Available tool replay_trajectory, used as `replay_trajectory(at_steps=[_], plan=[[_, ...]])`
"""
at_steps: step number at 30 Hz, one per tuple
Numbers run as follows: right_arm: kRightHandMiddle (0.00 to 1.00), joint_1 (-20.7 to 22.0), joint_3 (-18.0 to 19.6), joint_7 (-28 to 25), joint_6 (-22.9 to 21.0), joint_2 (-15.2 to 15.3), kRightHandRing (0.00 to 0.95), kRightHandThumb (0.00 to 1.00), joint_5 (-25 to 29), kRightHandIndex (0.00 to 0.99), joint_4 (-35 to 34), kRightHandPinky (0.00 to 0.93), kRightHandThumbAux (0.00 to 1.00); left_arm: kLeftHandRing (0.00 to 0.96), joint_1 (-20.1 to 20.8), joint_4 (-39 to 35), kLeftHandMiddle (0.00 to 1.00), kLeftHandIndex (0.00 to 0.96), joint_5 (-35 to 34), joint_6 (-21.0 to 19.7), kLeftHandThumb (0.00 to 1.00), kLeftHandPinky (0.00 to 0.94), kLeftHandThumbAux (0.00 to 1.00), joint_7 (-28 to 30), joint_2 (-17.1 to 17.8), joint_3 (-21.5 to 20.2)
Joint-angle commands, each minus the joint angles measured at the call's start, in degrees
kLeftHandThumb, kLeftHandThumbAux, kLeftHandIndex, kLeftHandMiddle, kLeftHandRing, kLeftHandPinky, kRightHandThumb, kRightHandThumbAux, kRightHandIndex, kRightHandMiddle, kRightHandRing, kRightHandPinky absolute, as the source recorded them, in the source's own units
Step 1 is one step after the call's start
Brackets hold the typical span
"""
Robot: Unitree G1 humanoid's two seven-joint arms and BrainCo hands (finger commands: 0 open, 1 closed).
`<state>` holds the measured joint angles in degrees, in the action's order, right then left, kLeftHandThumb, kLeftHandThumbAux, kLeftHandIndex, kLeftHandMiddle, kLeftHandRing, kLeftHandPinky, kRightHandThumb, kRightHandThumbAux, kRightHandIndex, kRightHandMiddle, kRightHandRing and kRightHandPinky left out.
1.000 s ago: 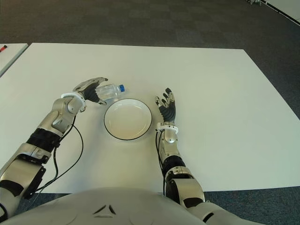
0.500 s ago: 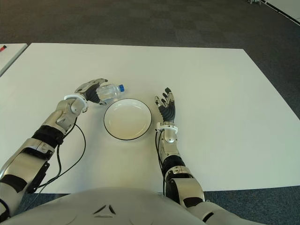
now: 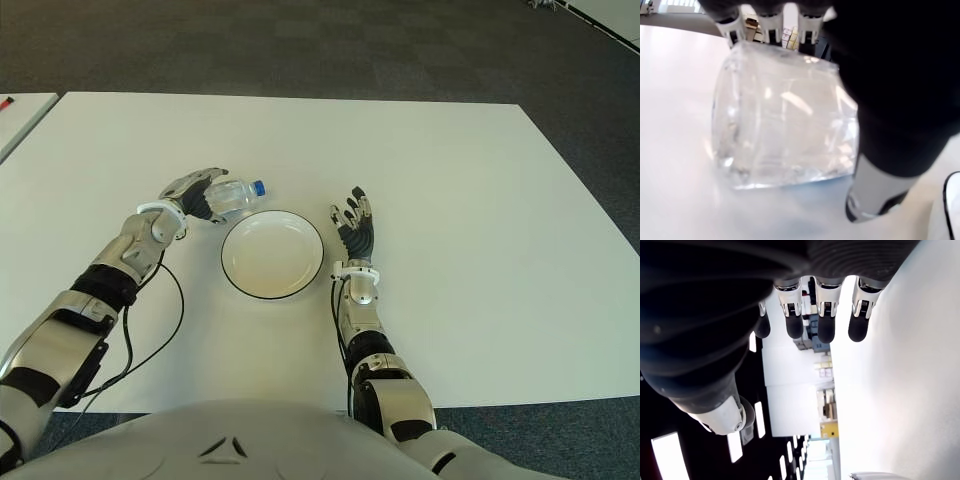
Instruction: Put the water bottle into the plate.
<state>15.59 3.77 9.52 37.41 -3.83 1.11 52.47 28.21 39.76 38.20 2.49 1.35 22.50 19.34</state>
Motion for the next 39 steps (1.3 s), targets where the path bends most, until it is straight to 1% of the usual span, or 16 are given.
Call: replay_trajectory(at_steps=[1, 9, 12, 15, 19, 24, 30, 32, 39], plan=[[0.098, -3.49, 0.28, 0.21, -2.44, -2.14, 0.096, 0.04, 0.11, 0.085, 3.17, 0.136, 0.707, 0.015, 0.91, 2.24, 0.005, 0.0, -0.52, 0.25, 0.0, 0.094, 0.893, -0.7, -0.92, 0.89], [0.096, -3.5, 0.24, 0.15, -2.47, -2.1, 0.096, 0.038, 0.04, 0.083, 3.2, 0.136, 0.703, 0.016, 2.33, 5.11, 0.006, 0.0, -0.31, 0.88, 0.0, 0.09, 0.885, -1.32, -1.73, 1.5], [0.097, -3.53, 0.22, 0.11, -2.42, -2.13, 0.097, 0.04, 0.02, 0.082, 3.21, 0.138, 0.705, 0.014, 3.63, 7.49, 0.007, 0.0, 0.29, 1.21, 0.0, 0.084, 0.882, -1.68, -2.52, 2.78], [0.097, -3.53, 0.24, 0.01, -2.31, -2.18, 0.097, 0.042, 0.07, 0.082, 3.24, 0.139, 0.705, 0.005, 5.14, 9.26, 0.003, 0.0, 1.34, 0.54, 0.0, 0.071, 0.882, -1.17, -3.56, 4.68], [0.096, -3.45, 0.19, 0.08, -2.18, -2.25, 0.097, 0.041, 0.0, 0.081, 3.4, 0.138, 0.704, 0.001, 6.23, 10.61, 0.0, 0.0, 2.08, 0.5, 0.0, 0.066, 0.886, -1.04, -4.14, 6.55], [0.096, -3.44, -0.01, 0.35, -2.06, -2.28, 0.097, 0.036, -0.34, 0.081, 3.51, 0.138, 0.698, 0.0, 7.67, 13.61, 0.0, 0.0, 3.89, 1.07, 0.0, 0.063, 0.894, -2.0, -5.68, 9.62], [0.094, -3.4, -0.13, 0.71, -2.42, -2.25, 0.096, 0.034, -0.71, 0.078, 3.63, 0.135, 0.689, 0.0, 10.53, 19.05, 0.0, 0.0, 5.42, 0.65, 0.0, 0.057, 0.898, -1.68, -7.28, 12.4], [0.093, -3.43, -0.07, 0.72, -2.38, -2.3, 0.095, 0.034, -0.67, 0.077, 3.69, 0.134, 0.689, 0.0, 11.87, 21.92, 0.0, 0.0, 5.93, 0.97, 0.0, 0.058, 0.901, -2.0, -7.99, 13.43], [0.089, -3.58, -0.02, 0.5, -1.87, -2.47, 0.092, 0.031, -0.49, 0.074, 3.76, 0.132, 0.695, 0.0, 14.18, 27.37, 0.008, 0.004, 8.31, 1.84, 0.0, 0.076, 0.914, -3.0, -8.8, 17.2]])
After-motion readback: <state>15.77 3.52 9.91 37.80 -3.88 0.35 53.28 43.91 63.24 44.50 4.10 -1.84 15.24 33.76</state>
